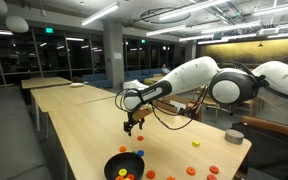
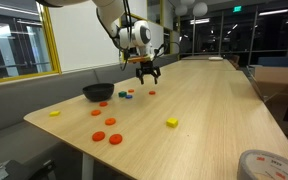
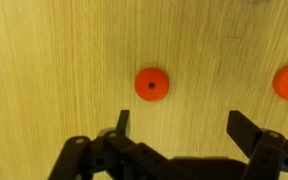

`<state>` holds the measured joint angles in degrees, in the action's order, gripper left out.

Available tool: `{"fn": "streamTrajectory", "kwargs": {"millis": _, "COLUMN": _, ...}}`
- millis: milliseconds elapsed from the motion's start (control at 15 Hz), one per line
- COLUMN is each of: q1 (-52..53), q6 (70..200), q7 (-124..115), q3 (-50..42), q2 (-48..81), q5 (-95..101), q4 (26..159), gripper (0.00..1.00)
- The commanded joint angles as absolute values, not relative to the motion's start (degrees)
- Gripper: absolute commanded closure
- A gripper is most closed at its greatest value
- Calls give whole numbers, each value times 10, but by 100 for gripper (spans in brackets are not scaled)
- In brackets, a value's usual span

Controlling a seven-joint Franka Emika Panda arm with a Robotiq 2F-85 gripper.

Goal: Put the round yellow, orange, blue blocks and another orange block in the black bowl respectively

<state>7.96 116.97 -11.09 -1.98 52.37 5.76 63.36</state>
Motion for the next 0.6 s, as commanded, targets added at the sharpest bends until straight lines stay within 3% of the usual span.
{"fn": "streamTrajectory", "kwargs": {"millis": 0, "q1": 79, "q6": 1150, "q7": -160, "q3": -24, "q2": 508, "q5": 43, "q4": 646, "gripper": 0}}
{"fn": "streamTrajectory", "kwargs": {"millis": 533, "q1": 60, "q6": 1186, "q7": -198, "q3": -19, "q2": 511, "q5": 7, "q4": 669, "gripper": 0}}
